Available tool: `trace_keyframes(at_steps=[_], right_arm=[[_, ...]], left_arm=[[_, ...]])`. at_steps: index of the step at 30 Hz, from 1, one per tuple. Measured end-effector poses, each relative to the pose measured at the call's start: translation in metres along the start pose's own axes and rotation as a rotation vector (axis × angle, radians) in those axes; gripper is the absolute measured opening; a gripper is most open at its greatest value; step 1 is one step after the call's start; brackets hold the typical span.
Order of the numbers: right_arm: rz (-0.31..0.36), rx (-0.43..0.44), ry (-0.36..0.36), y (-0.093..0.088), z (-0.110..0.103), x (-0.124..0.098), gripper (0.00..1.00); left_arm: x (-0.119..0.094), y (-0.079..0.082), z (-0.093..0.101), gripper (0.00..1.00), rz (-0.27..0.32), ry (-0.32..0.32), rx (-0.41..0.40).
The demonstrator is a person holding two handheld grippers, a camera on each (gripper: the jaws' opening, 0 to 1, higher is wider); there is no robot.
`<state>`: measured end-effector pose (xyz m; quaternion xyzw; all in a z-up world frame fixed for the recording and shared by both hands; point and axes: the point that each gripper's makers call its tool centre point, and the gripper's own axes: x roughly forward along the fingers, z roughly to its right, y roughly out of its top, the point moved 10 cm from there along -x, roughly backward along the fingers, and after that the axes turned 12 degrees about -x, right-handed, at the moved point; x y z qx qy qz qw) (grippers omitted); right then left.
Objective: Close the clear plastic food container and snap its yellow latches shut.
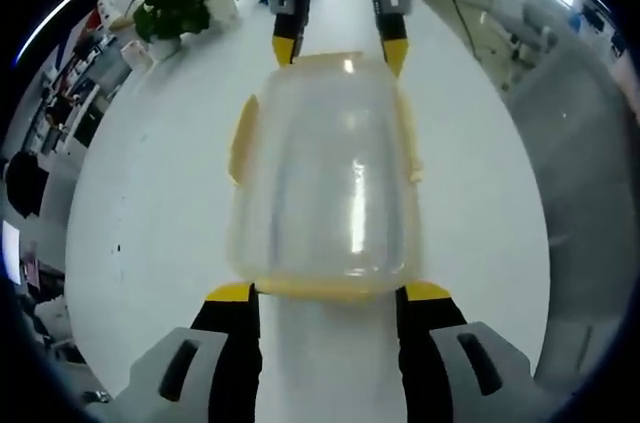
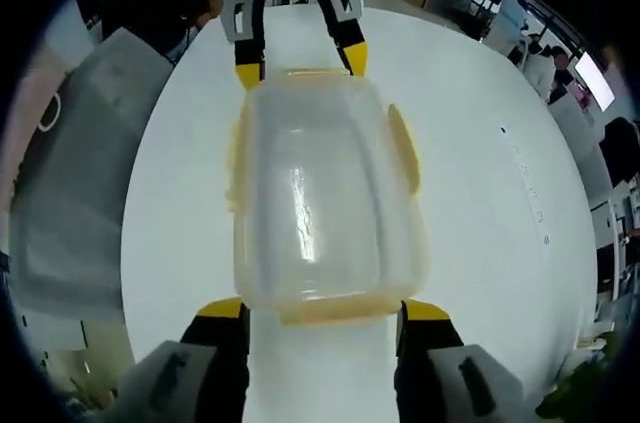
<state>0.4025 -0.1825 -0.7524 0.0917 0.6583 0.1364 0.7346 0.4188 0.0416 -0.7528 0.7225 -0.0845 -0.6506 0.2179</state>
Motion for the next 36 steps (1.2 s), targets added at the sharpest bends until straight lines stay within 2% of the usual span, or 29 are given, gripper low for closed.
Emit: trace_keyframes(at_steps=[18,28,36], right_arm=[[0.021,0.012,-0.004,0.014,0.001,0.006,0.57],[0.025,0.016,-0.001,0.016,-0.001,0.006,0.57],[0.050,0.034,-0.011,0.015,-0.005,-0.005,0.58]], left_arm=[[-0.007,-0.013,-0.002,0.52,-0.021,0.018,0.002],[-0.008,-0.014,0.000,0.56,-0.011,0.013,-0.025],[-0.015,-0.025,-0.003,0.56,-0.021,0.013,-0.053]])
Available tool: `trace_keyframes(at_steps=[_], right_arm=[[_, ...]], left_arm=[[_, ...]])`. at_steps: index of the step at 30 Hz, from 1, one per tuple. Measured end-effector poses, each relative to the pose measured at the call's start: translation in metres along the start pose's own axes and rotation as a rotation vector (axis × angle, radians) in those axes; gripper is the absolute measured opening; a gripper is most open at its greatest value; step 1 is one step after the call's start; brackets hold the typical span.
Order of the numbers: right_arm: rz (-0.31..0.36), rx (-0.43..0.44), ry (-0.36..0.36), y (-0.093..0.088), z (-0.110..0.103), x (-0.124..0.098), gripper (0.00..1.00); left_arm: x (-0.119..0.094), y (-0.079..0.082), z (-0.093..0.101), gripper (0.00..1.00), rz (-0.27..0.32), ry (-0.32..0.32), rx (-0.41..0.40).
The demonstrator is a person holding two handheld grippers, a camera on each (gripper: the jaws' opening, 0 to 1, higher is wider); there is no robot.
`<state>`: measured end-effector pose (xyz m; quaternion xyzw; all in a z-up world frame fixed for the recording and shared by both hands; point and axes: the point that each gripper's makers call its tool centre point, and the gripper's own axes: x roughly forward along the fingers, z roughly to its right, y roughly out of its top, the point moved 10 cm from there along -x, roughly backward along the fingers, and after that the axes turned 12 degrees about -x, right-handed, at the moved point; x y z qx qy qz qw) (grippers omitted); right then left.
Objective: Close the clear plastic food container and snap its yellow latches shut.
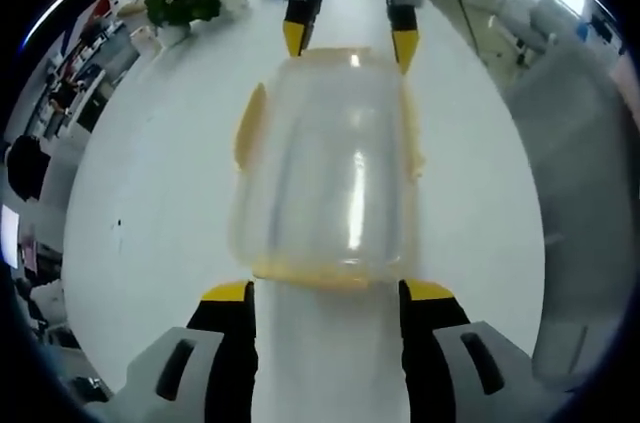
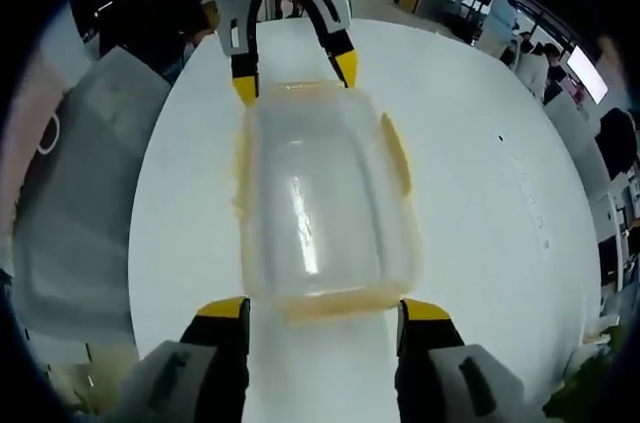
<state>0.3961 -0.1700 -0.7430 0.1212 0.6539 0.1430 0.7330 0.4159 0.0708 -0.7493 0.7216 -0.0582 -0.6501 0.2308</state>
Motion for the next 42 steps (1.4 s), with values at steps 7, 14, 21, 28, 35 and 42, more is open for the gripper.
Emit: trace_keyframes(at_steps=[7,14,21,28,35,42], right_arm=[[0.007,0.005,-0.014,-0.001,0.001,-0.013,0.58],[0.021,-0.005,-0.037,0.007,0.006,-0.025,0.57],[0.057,-0.003,-0.061,0.020,0.014,-0.035,0.56],[0.082,-0.015,-0.064,0.033,0.016,-0.033,0.52],[0.099,-0.035,-0.053,0.042,0.015,-0.025,0.40],[0.114,-0.036,-0.026,0.048,0.014,-0.017,0.40]], left_arm=[[-0.012,-0.003,0.001,0.55,0.043,-0.032,-0.049],[-0.022,-0.001,-0.003,0.54,0.079,-0.026,-0.066],[-0.039,0.012,-0.016,0.51,0.166,0.006,-0.084],[-0.041,0.029,-0.014,0.48,0.222,0.005,-0.107],[-0.026,0.035,-0.006,0.47,0.212,-0.019,-0.095],[-0.021,0.040,-0.008,0.44,0.241,-0.026,-0.120]])
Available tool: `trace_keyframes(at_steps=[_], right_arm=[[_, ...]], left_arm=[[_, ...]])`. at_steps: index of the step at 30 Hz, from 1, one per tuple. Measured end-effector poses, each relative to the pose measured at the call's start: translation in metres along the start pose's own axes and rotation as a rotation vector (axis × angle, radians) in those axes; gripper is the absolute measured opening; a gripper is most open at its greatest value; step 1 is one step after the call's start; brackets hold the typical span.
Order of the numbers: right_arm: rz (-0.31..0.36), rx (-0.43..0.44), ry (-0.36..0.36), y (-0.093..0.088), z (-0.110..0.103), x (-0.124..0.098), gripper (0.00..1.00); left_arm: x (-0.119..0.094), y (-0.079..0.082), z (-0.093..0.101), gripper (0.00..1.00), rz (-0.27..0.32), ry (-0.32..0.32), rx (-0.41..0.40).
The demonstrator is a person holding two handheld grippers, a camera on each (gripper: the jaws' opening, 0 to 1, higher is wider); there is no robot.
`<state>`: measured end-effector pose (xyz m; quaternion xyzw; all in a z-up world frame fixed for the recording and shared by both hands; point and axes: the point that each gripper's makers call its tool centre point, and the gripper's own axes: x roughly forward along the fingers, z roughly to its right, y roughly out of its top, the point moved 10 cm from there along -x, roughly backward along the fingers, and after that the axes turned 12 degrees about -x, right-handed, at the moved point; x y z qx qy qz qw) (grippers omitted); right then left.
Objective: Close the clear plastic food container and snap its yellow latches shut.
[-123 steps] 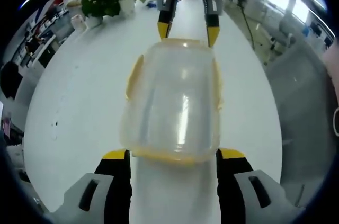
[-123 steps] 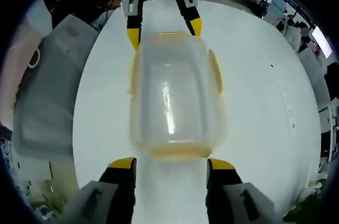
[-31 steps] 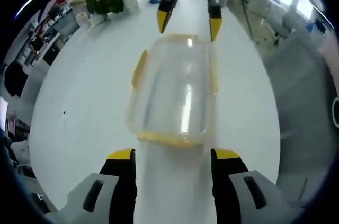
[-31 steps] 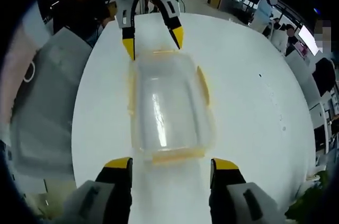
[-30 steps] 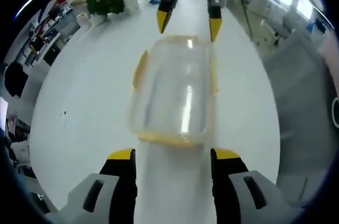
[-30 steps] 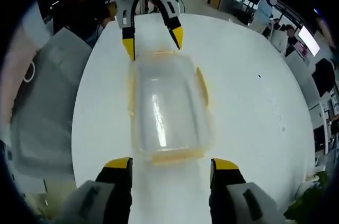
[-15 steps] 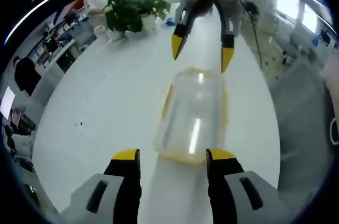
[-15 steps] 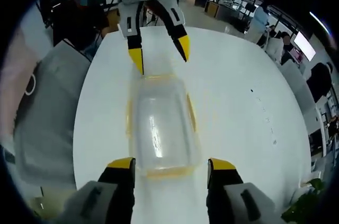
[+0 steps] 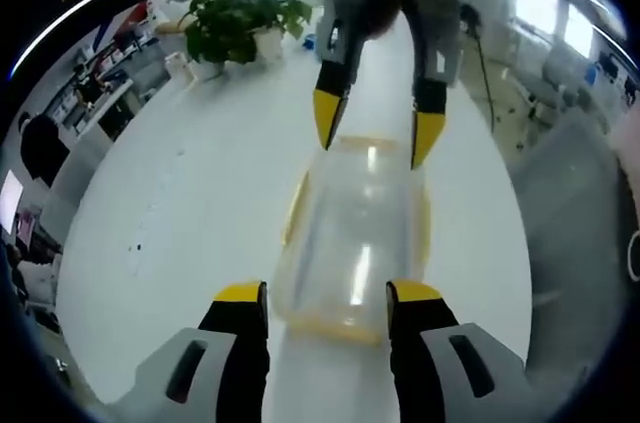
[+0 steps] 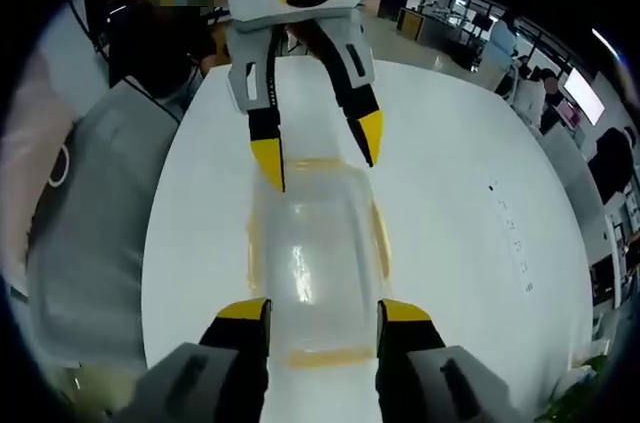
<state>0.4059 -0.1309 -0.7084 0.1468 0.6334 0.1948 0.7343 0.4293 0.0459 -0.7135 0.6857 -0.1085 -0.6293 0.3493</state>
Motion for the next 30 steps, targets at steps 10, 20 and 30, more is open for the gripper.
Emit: trace_keyframes(at_steps=[10,20,30], right_arm=[[0.006,0.005,0.009,0.003,0.001,0.014,0.38],[0.056,0.067,0.025,0.006,0.003,0.019,0.43],[0.069,0.063,0.019,0.010,0.014,0.022,0.51]], left_arm=[[0.012,0.001,0.011,0.42,0.032,-0.037,-0.031],[0.022,0.005,0.017,0.46,0.091,-0.053,-0.072],[0.027,0.006,0.019,0.55,0.090,-0.093,-0.088]])
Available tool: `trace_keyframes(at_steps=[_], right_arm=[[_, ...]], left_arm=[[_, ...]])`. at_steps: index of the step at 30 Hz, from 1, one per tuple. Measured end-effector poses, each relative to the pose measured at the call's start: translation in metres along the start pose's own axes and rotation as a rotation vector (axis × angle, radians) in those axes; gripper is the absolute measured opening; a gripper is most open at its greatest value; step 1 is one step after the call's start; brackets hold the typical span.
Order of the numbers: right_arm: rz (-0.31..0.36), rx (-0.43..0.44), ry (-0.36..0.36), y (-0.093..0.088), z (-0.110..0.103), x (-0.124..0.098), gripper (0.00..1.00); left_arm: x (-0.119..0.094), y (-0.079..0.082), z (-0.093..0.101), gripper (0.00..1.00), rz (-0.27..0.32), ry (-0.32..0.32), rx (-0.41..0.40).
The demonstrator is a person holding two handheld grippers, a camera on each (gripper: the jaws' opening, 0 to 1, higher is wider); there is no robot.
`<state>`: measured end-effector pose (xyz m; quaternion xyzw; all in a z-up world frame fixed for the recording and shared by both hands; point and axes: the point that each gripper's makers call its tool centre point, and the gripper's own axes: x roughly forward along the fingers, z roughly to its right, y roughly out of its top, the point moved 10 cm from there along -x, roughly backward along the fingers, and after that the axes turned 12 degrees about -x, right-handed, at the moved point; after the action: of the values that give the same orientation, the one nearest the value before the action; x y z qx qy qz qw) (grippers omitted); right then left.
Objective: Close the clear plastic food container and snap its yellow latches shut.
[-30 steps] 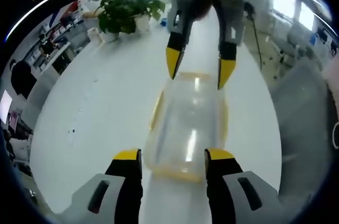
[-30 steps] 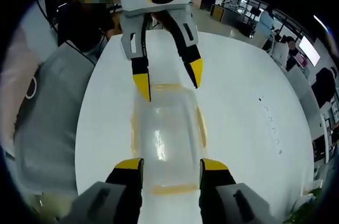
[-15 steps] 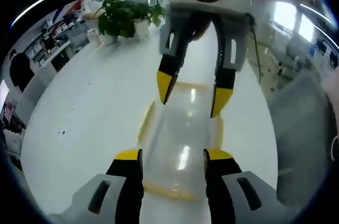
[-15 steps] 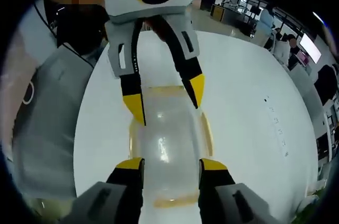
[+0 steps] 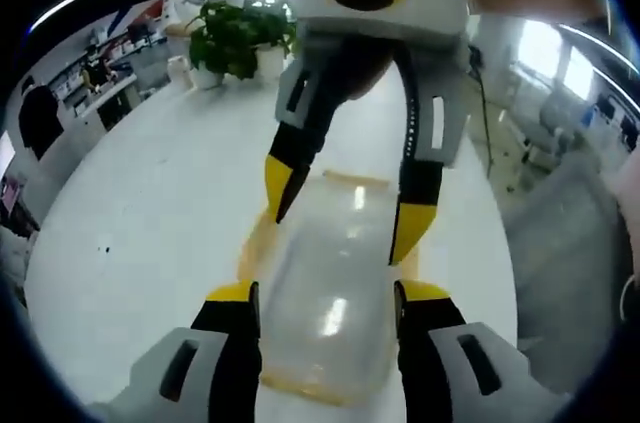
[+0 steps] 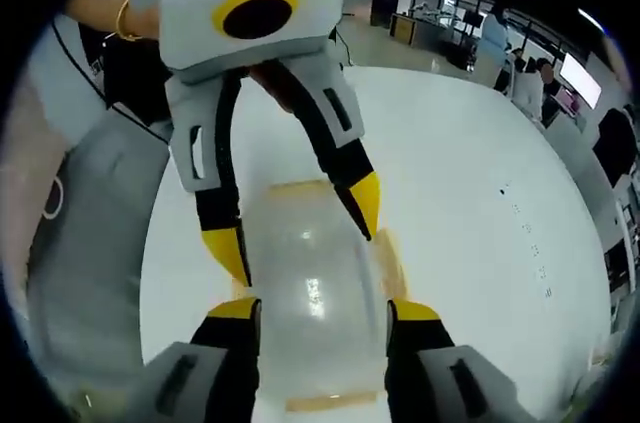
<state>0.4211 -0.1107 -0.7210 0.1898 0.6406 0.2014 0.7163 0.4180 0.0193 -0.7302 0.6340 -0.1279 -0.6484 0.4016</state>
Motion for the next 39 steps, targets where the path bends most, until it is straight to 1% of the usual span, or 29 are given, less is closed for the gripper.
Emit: trace_keyframes(at_steps=[6,7,8,10,16,18,21,23,24,25,31,34,39], right_arm=[[-0.012,-0.010,0.009,0.002,0.004,0.003,0.55],[-0.013,-0.010,0.012,0.002,0.004,0.004,0.57],[-0.020,-0.013,0.014,0.002,0.006,0.005,0.57],[-0.026,-0.015,0.015,0.004,0.008,0.007,0.58],[-0.012,0.006,0.034,0.007,0.013,0.013,0.58],[-0.003,0.018,0.039,0.009,0.017,0.015,0.57],[0.002,0.043,0.067,0.010,0.019,0.019,0.56],[0.007,0.058,0.077,0.011,0.021,0.021,0.57],[0.006,0.061,0.083,0.011,0.022,0.021,0.57],[0.005,0.062,0.086,0.011,0.022,0.021,0.57],[-0.011,0.071,0.118,0.010,0.025,0.023,0.57],[-0.003,0.093,0.131,0.008,0.028,0.024,0.56],[0.002,0.100,0.144,0.008,0.030,0.024,0.54]], left_arm=[[0.003,-0.002,0.007,0.60,-0.022,-0.017,0.067],[0.004,-0.002,0.008,0.60,-0.023,-0.016,0.097],[0.005,-0.003,0.008,0.60,-0.036,-0.003,0.149],[0.006,-0.004,0.010,0.61,-0.056,0.011,0.201],[0.008,-0.004,0.012,0.62,-0.051,0.020,0.193],[0.011,-0.005,0.014,0.63,-0.037,0.040,0.195],[0.013,-0.007,0.016,0.64,-0.033,0.058,0.219],[0.013,-0.007,0.015,0.64,-0.025,0.062,0.206],[0.013,-0.006,0.015,0.64,-0.009,0.065,0.175],[0.013,-0.006,0.014,0.63,-0.007,0.063,0.169],[0.013,-0.005,0.014,0.63,-0.008,0.064,0.168],[0.015,-0.007,0.015,0.63,-0.003,0.074,0.168],[0.015,-0.008,0.016,0.63,0.007,0.084,0.172]])
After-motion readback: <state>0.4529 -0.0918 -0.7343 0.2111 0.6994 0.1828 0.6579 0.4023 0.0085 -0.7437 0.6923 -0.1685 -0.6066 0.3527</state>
